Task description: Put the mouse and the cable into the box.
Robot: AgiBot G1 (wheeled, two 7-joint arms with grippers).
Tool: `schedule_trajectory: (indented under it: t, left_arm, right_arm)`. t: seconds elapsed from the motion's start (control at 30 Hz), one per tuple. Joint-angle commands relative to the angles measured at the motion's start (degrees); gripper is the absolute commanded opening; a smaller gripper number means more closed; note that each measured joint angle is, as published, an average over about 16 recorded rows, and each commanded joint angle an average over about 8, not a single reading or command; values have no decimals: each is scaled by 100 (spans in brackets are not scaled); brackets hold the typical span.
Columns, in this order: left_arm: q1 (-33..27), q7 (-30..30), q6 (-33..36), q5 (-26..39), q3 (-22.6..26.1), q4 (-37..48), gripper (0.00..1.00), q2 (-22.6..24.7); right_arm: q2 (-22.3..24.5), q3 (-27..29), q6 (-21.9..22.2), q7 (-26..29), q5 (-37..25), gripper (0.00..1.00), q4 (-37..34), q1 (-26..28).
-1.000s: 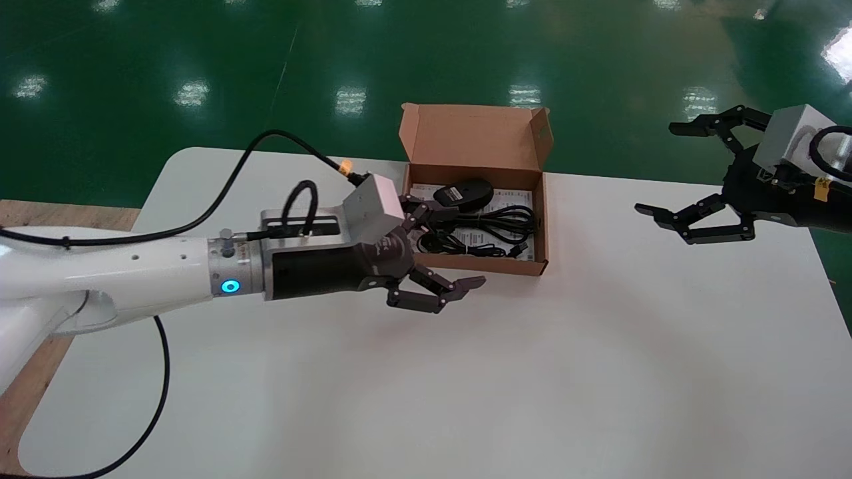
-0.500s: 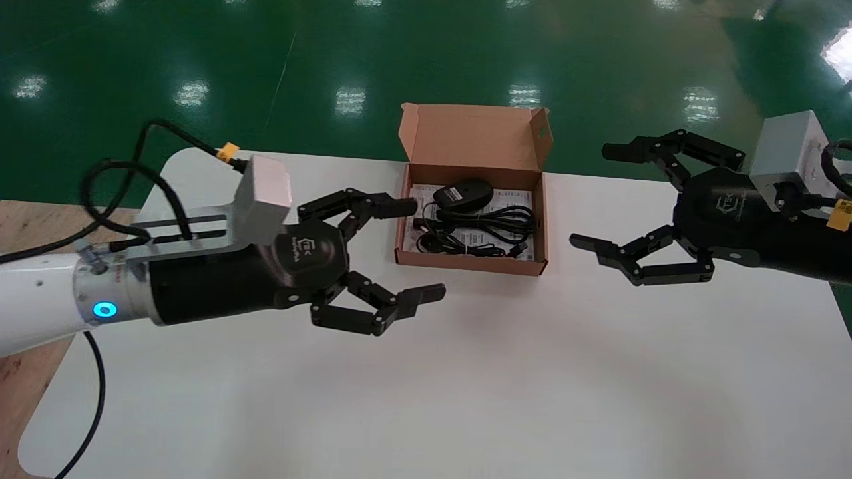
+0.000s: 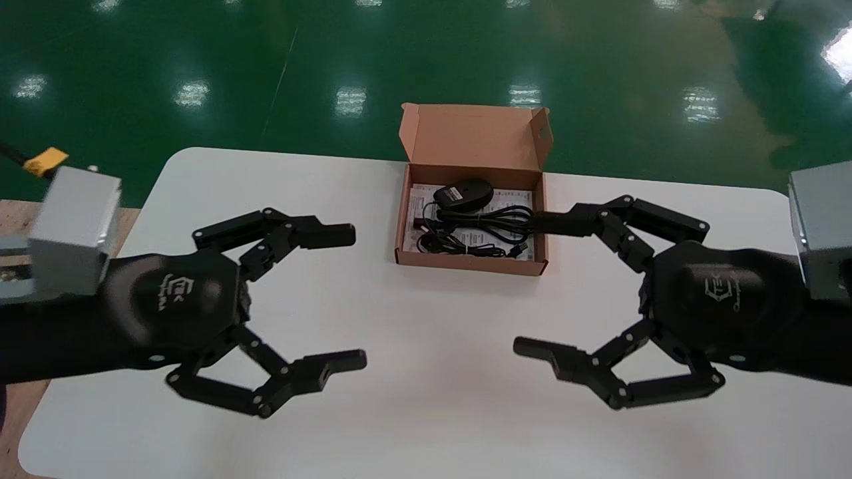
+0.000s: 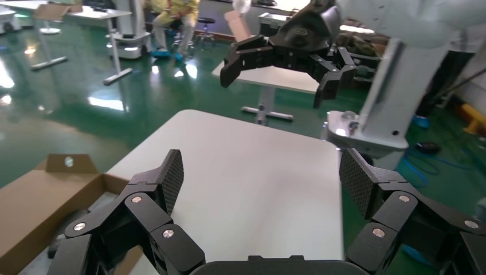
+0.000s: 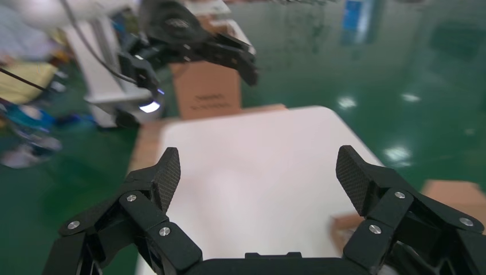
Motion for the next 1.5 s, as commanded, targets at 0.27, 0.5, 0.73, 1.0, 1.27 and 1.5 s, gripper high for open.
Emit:
schedule_trajectory:
  t: [0.27,0.5,0.73,1.0,1.27,1.5]
  left_arm:
    - [291,-273,424,-89,-562,-401,100,-365]
    - [263,-251,376,-88,-497,-354,100,-326]
    - [233,-235,330,-80,-435,-313,100,-290]
    - [215,-224,302,-76,-398,-288,100,-268]
    - [206,-220,285,-73,-379,-275,100,-256]
    - [203,-217,281,-71,-371,-268,100,-251]
  right_arm:
    - [81,225,-143,534,439,100,683,-476]
    - [78,206,-129,475,400,100,604,-424]
    - [68,180,-109,439,352,100,531,-376]
    - [63,164,-99,416,319,100,486,-346]
    - [60,156,-96,403,301,100,463,-331]
    - [58,153,-94,398,294,100,452,-322]
